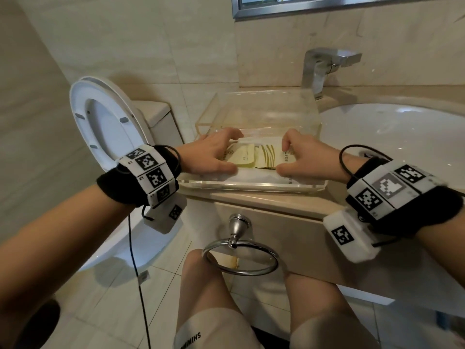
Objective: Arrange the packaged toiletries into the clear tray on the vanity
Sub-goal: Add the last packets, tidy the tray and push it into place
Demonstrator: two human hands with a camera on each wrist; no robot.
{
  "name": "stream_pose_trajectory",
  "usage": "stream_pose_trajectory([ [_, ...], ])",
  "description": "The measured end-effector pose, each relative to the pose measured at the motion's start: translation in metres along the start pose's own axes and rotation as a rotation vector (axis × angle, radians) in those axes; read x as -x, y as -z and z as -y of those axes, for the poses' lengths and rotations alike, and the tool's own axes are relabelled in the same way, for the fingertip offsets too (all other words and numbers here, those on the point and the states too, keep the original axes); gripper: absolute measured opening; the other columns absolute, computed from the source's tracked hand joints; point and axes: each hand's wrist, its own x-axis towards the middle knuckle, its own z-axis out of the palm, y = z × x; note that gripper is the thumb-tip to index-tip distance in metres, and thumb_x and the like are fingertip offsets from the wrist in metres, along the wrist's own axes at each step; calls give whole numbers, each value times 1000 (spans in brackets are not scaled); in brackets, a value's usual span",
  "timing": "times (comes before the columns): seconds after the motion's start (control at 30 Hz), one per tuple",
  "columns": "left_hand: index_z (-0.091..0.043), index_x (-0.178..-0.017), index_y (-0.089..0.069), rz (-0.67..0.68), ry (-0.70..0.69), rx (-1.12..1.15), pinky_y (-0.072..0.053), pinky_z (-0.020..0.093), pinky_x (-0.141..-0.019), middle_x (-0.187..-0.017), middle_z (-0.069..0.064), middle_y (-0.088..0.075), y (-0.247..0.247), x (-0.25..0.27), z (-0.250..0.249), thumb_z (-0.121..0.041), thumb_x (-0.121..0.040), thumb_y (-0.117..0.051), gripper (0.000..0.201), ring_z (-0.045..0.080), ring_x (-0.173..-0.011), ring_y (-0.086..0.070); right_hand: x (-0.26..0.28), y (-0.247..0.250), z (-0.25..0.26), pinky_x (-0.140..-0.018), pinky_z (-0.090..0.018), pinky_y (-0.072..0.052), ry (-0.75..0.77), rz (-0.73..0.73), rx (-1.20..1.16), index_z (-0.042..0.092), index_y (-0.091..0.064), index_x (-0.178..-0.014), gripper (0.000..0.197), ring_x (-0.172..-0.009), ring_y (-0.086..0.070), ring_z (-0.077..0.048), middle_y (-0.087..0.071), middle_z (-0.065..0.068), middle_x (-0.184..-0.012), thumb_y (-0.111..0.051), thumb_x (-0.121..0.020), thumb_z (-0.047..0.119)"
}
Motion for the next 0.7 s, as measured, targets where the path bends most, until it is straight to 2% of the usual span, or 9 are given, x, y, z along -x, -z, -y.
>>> stream_pose_trajectory([
  [0.07,-20,-134,-24,5,-3,5,-38,36,-103,-122,-5,-39,4,-1,-1,-45,-75,-62,75,20,-118,-42,-1,7,1,-76,-37,-52,-8,25,18,19,-39,-97,36,-99,-58,-27,-58,-10,-114,-69,-78,26],
  [0.17,-16,-133,-24,5,-44,25,-40,29,-101,-131,-1,-40,11,-3,-1,-28,-81,-69,71,15,-119,-39,-3,15,3,-66,-29,-46,-2,58,64,17,-39,-97,37,-95,-56,-26,-58,-10,-114,-71,-77,23],
  [0.27,-15,-136,-20,21,-72,32,-40,25,-99,-127,-3,-41,16,-6,-1,-24,-79,-71,77,12,-118,-39,-6,18,3,-59,-23,-41,9,82,87,17,-40,-98,39,-85,-50,-19,-59,-10,-112,-72,-76,23],
  [0.33,-17,-136,-17,37,-72,58,-40,23,-97,-122,-6,-40,18,-8,0,-23,-79,-72,80,12,-118,-38,-8,19,2,-63,-27,-45,12,85,84,17,-40,-98,40,-86,-51,-21,-59,-11,-113,-73,-76,22],
  [0.4,-18,-136,-16,43,-68,93,-41,22,-95,-121,-6,-40,17,-9,1,-21,-78,-73,81,12,-118,-39,-9,19,1,-73,-33,-50,13,92,82,17,-40,-97,41,-96,-57,-26,-60,-11,-115,-74,-75,22],
  [0.43,-19,-136,-16,43,-67,110,-42,22,-95,-121,-6,-40,17,-9,2,-20,-78,-73,81,12,-118,-39,-9,19,1,-74,-34,-50,14,95,81,17,-40,-97,41,-98,-57,-27,-60,-11,-116,-74,-75,22],
  [0.57,-19,-136,-15,35,-74,155,-46,20,-85,-122,-7,-40,15,-10,3,-18,-78,-72,82,12,-118,-42,-13,18,0,-58,-24,-42,22,100,73,18,-40,-95,41,-84,-50,-19,-59,-10,-114,-74,-74,21],
  [0.63,-20,-136,-15,31,-84,161,-48,21,-84,-122,-8,-40,15,-10,3,-17,-78,-72,82,12,-117,-44,-14,18,0,-60,-24,-43,26,100,69,18,-40,-95,40,-85,-51,-20,-59,-10,-114,-74,-74,21],
  [0.7,-21,-136,-16,32,-93,158,-50,22,-85,-121,-9,-40,14,-11,2,-17,-78,-72,80,13,-116,-46,-15,17,0,-67,-28,-48,30,100,70,19,-40,-95,39,-91,-54,-22,-58,-8,-115,-73,-75,21],
])
